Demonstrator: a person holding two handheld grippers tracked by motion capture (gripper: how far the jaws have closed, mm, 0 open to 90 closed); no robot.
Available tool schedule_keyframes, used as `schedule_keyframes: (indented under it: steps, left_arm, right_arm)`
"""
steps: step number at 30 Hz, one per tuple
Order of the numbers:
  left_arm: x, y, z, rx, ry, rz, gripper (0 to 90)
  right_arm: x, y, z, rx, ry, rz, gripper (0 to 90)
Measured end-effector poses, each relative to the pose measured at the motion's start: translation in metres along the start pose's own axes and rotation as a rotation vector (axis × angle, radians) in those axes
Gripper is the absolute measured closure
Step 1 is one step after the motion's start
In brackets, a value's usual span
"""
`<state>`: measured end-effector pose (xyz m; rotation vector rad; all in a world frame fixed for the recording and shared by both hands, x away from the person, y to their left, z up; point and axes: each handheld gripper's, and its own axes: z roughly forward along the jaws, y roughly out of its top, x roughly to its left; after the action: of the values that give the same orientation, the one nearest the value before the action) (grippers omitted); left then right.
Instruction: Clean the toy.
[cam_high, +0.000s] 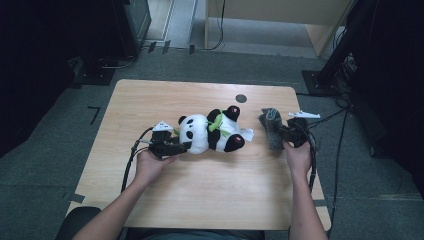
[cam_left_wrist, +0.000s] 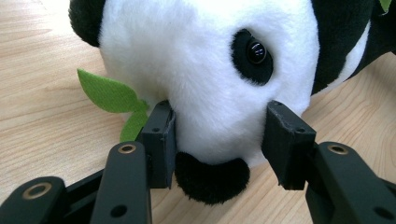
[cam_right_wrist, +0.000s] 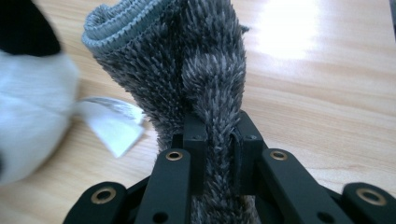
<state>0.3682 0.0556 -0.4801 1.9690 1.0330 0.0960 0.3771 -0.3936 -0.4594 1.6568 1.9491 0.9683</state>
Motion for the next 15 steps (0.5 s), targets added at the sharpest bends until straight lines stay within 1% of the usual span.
schedule_keyframes:
  steps: [1,2,7,9,11,14,15]
  left_arm:
    - [0.0,0.0,0.0,0.0,-0.001,0.0,49.6]
    - [0.0,0.0,0.0,-0.001,-0.001,0.0,49.4]
    - [0.001,0.0,0.0,-0.003,-0.003,0.0,49.2]
    - [0.001,0.0,0.0,-0.004,-0.003,0.0,48.7]
    - [0.001,-0.001,0.0,-0.004,-0.002,0.004,48.5]
    - [0.001,-0.001,0.0,-0.003,-0.002,0.004,48.2]
    - [0.001,-0.001,0.0,-0.003,-0.002,0.004,48.1]
  right_arm:
    - [-0.002,-0.001,0.006,0.015,-0.014,0.005,79.8]
    - [-0.003,-0.002,0.012,0.026,-0.022,-0.001,79.8]
    - [-0.007,-0.006,0.031,0.049,-0.027,0.017,79.2]
    - [-0.009,-0.008,0.042,0.075,-0.036,0.02,77.3]
    - [-0.009,-0.009,0.045,0.077,-0.04,0.017,76.5]
    - [-0.01,-0.01,0.046,0.071,-0.032,0.021,74.0]
    - [-0.012,-0.01,0.044,0.066,-0.02,0.037,69.7]
